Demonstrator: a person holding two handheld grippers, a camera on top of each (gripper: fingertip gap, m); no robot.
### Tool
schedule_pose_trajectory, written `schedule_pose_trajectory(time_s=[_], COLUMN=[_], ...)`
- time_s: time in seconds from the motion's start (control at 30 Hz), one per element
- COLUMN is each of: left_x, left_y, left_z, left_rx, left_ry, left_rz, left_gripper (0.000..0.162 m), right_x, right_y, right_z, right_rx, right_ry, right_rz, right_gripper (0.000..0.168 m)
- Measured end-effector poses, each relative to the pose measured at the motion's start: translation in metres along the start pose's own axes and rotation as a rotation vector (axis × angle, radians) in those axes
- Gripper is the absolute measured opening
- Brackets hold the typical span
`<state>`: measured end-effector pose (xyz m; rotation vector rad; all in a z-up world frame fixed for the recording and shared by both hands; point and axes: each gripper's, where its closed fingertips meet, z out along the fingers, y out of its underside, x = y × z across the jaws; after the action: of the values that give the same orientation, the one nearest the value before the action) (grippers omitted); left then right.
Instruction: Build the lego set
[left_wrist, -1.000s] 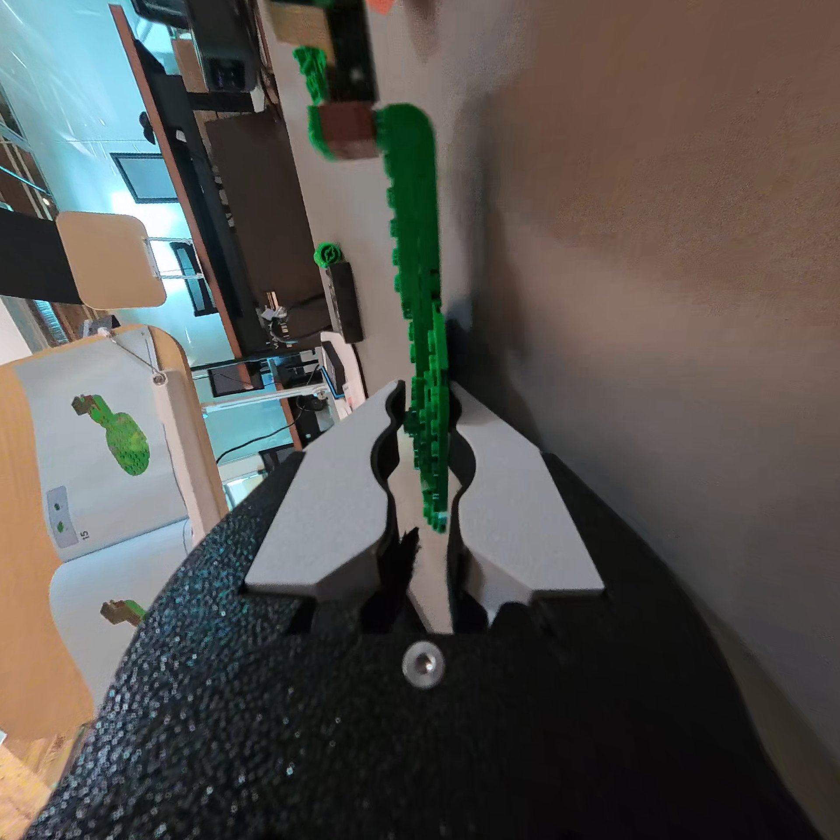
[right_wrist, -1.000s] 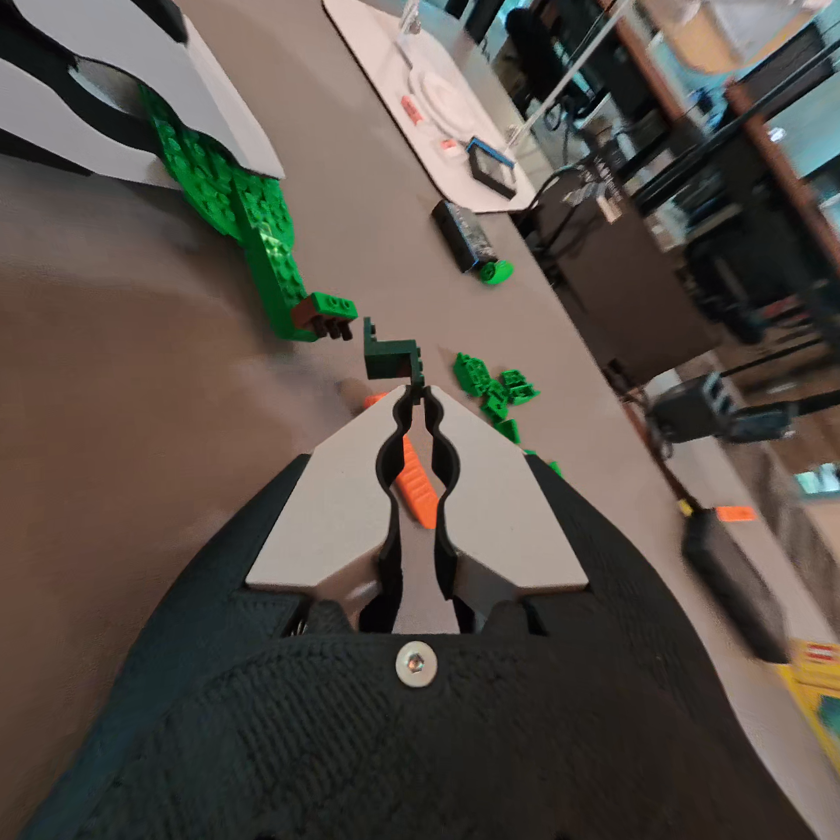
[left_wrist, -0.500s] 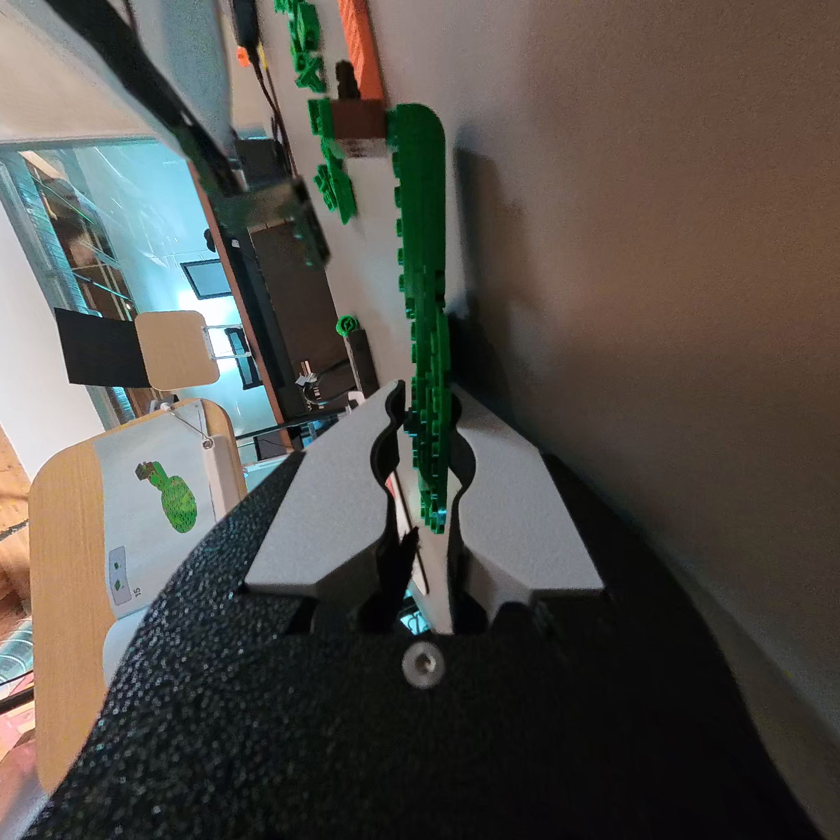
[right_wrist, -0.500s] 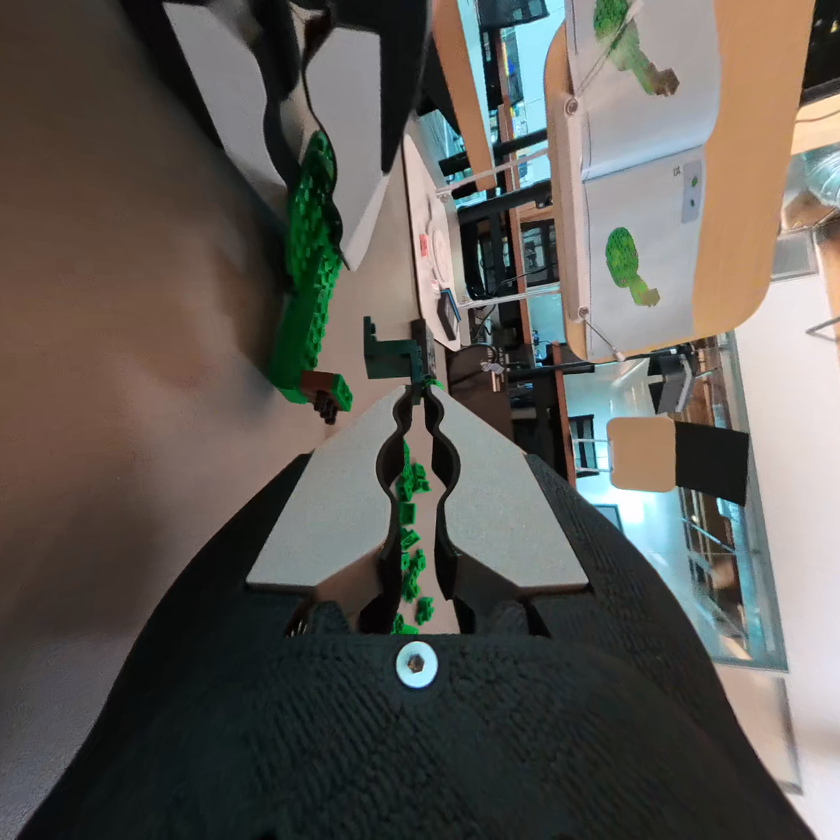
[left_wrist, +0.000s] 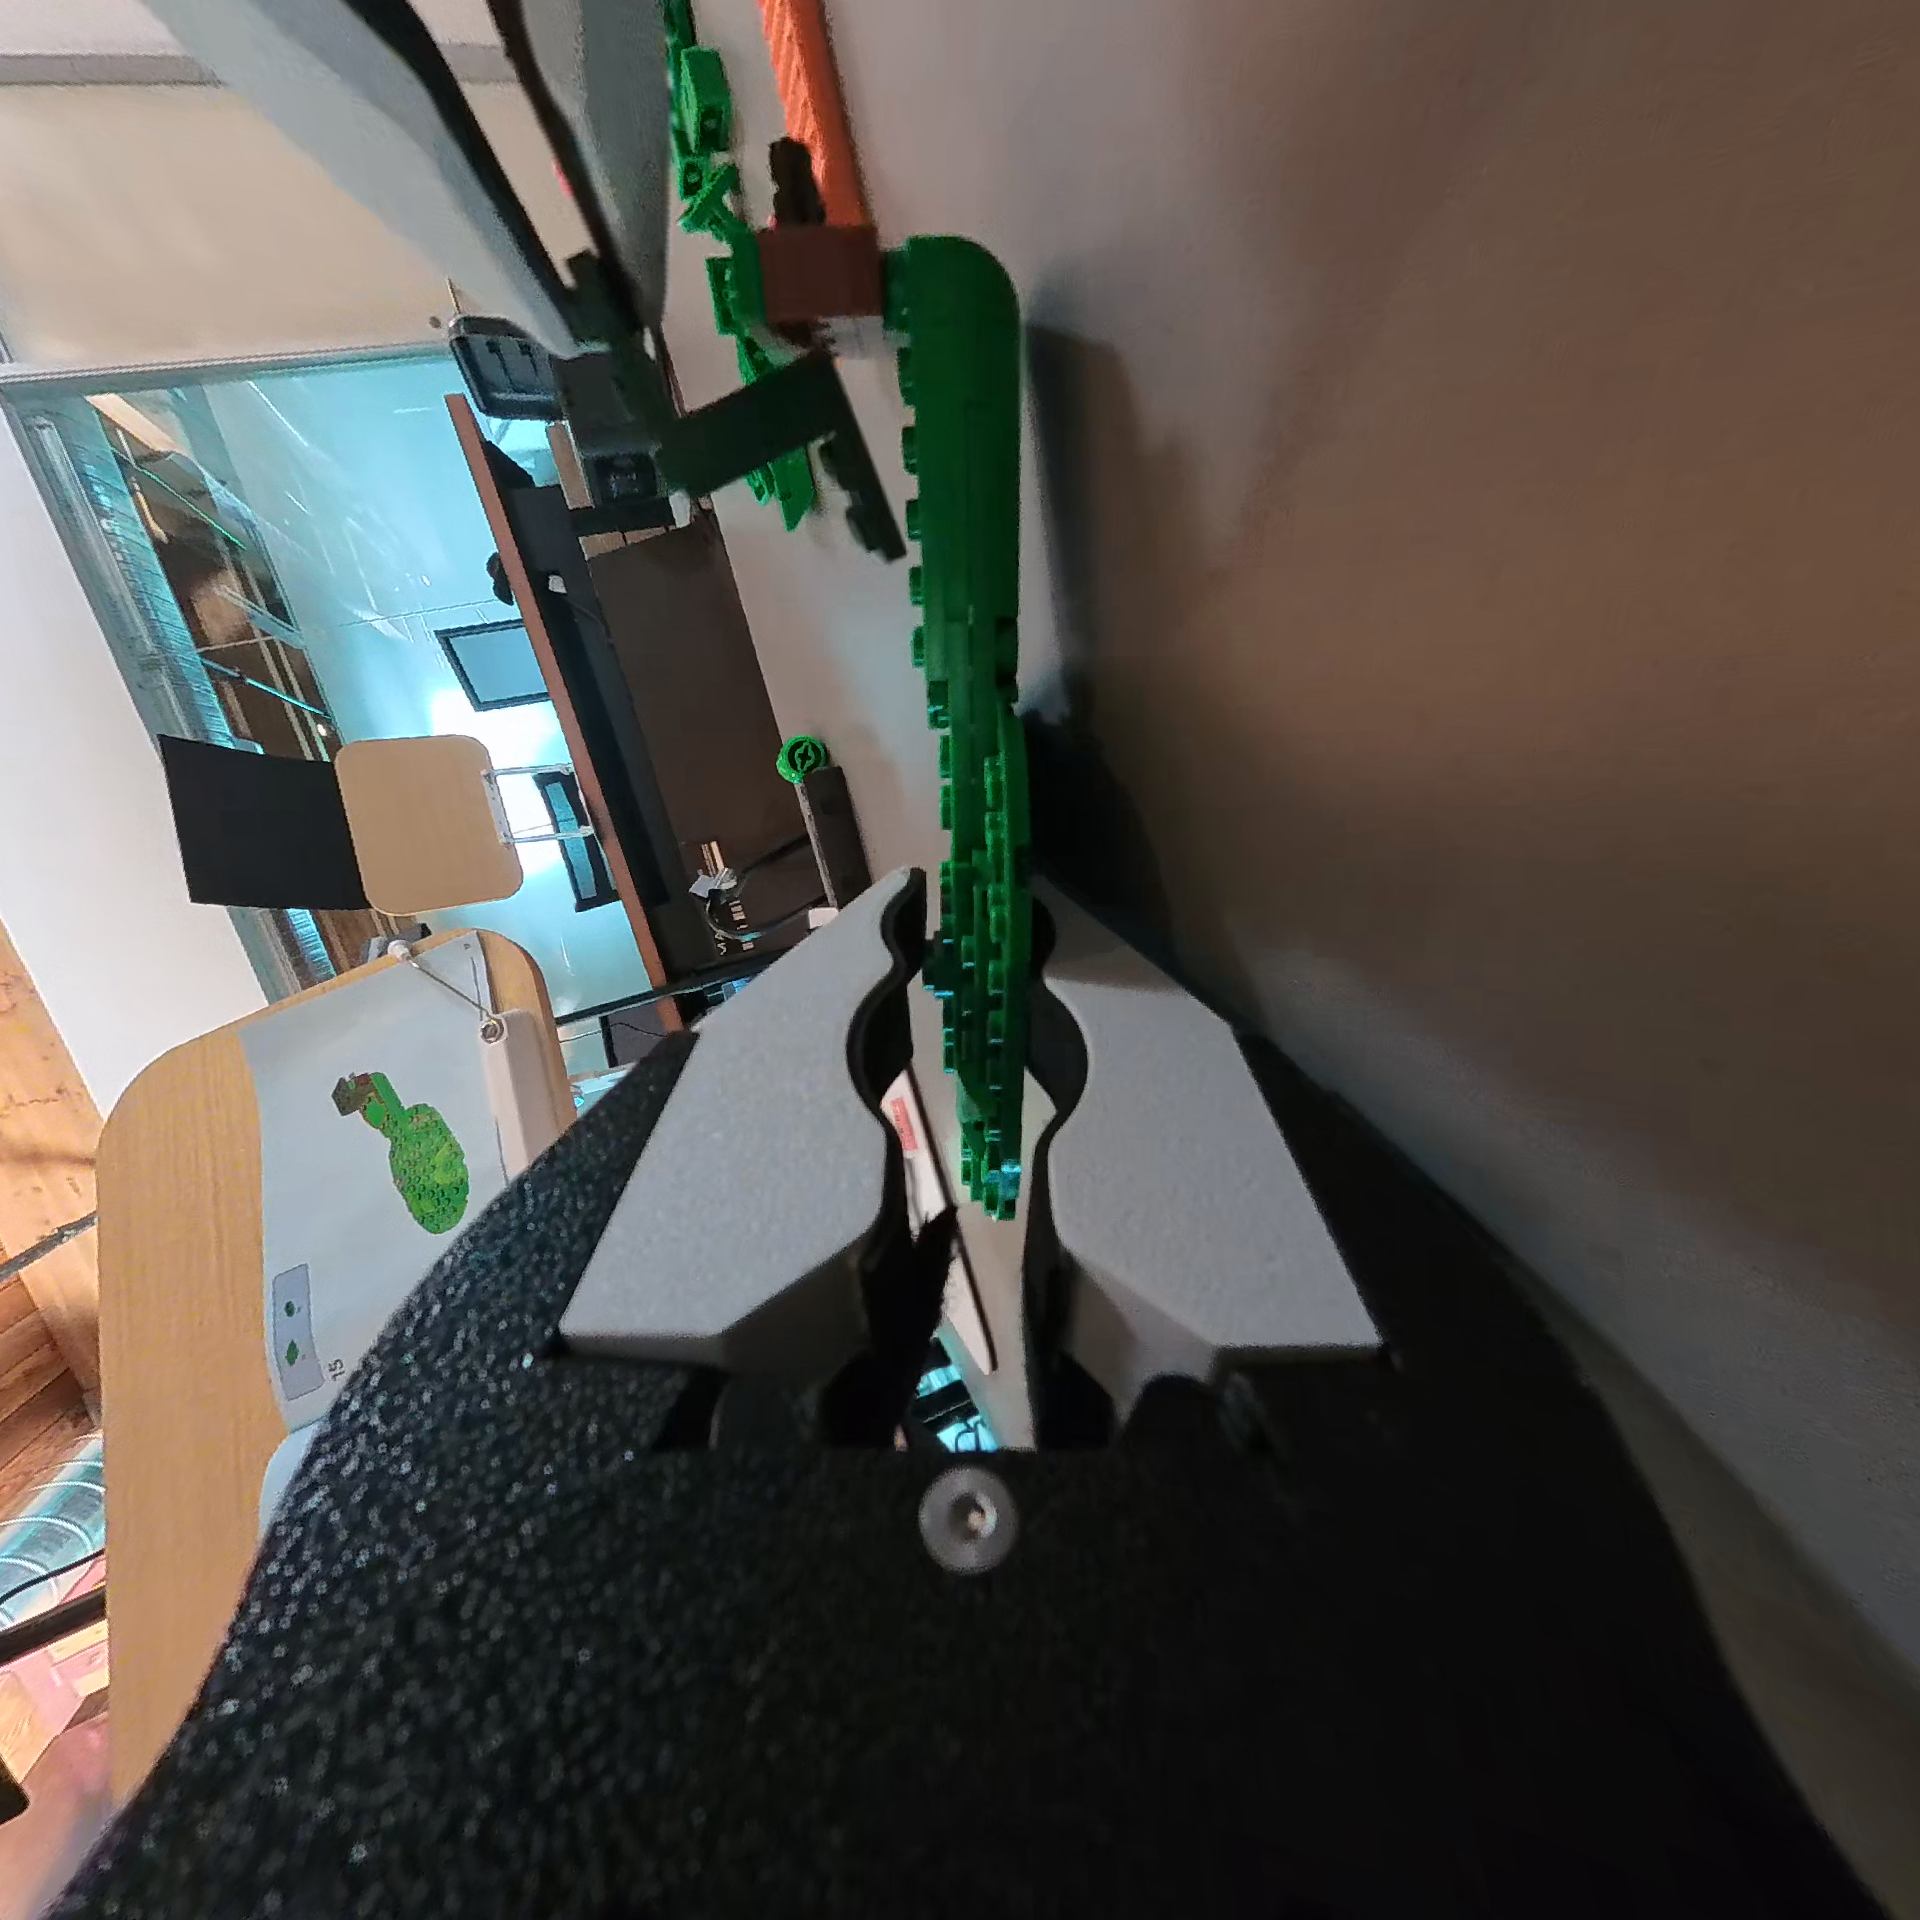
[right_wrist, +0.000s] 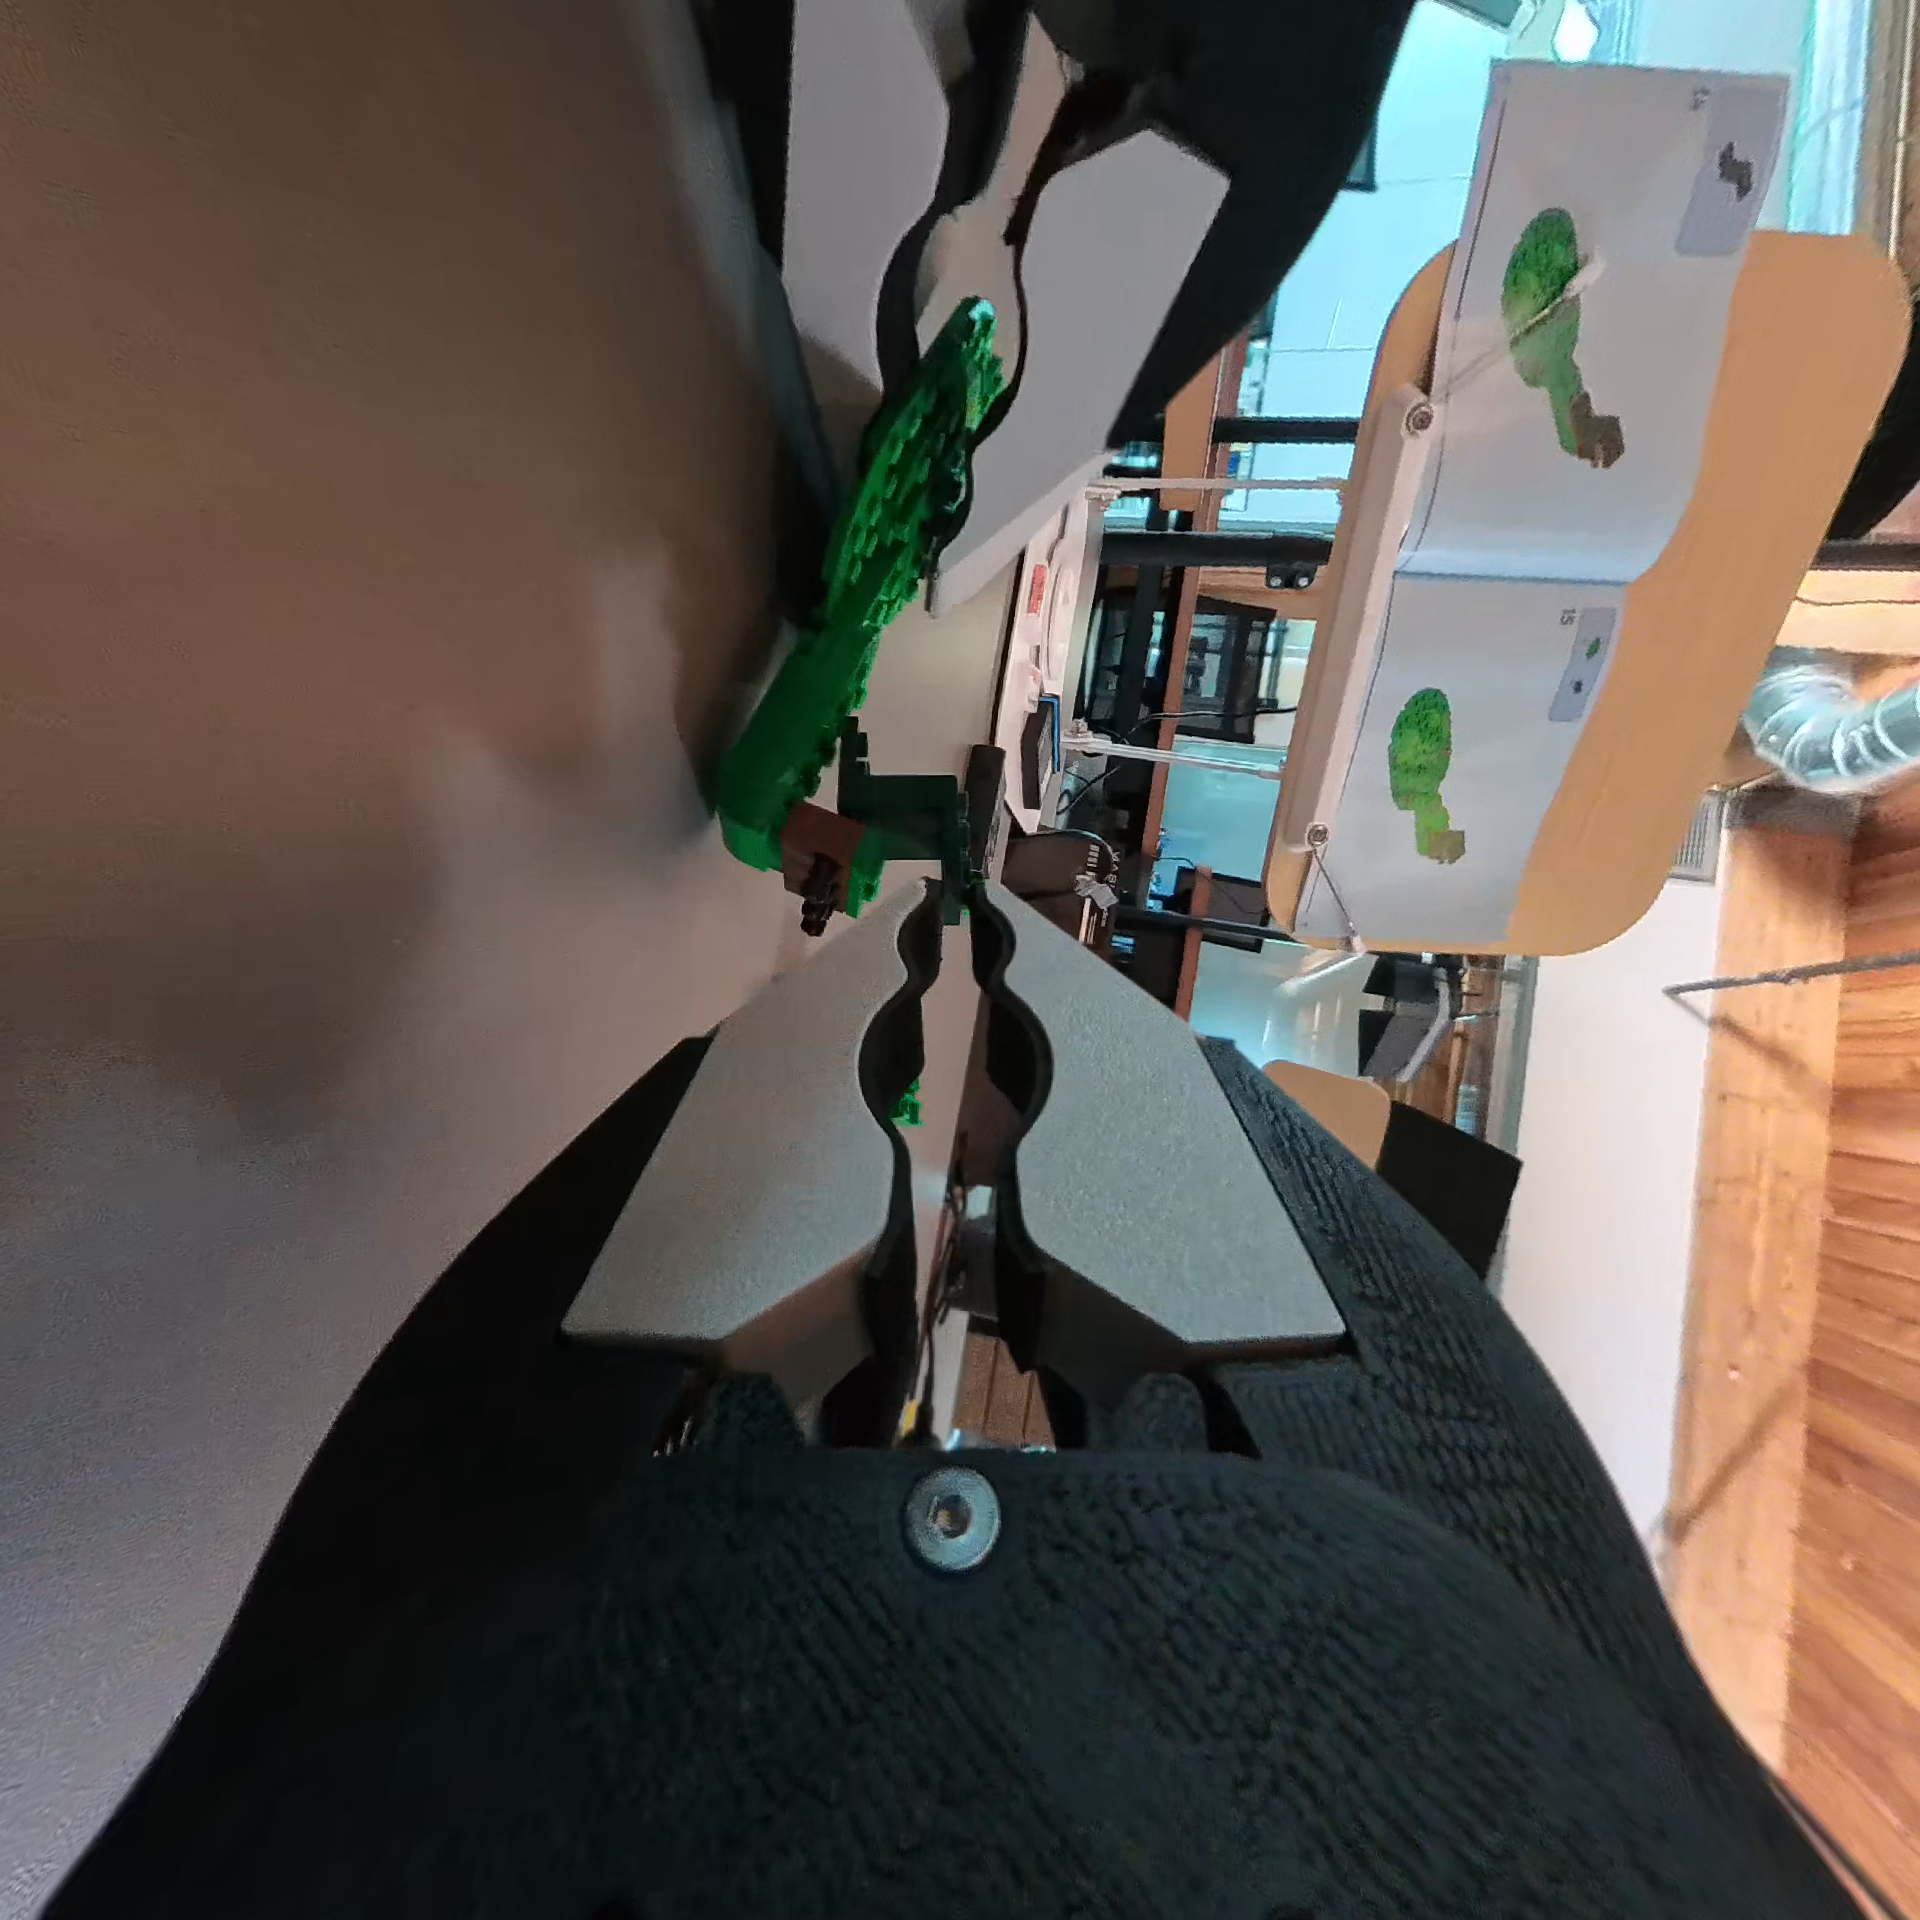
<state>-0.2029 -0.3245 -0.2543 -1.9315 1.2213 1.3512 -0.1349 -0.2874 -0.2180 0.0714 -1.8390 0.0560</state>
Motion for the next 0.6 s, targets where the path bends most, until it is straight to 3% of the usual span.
schedule_pose_trajectory(time_s=[0.27, 0.6], left_x=[0.0, 0.001], left_y=[0.0, -0.004], left_z=[0.0, -0.002], left_rx=[0.0, 0.047], left_ry=[-0.002, -0.02], left_rz=[0.009, 0.018], left_gripper=[0.013, 0.013], right_x=[-0.006, -0.005], right_y=[-0.003, -0.013], right_z=[-0.002, -0.008], right_rx=[0.014, 0.118], right_ry=[-0.023, -0.055], right_rz=[-0.055, 0.09], right_gripper=[0.004, 0.004])
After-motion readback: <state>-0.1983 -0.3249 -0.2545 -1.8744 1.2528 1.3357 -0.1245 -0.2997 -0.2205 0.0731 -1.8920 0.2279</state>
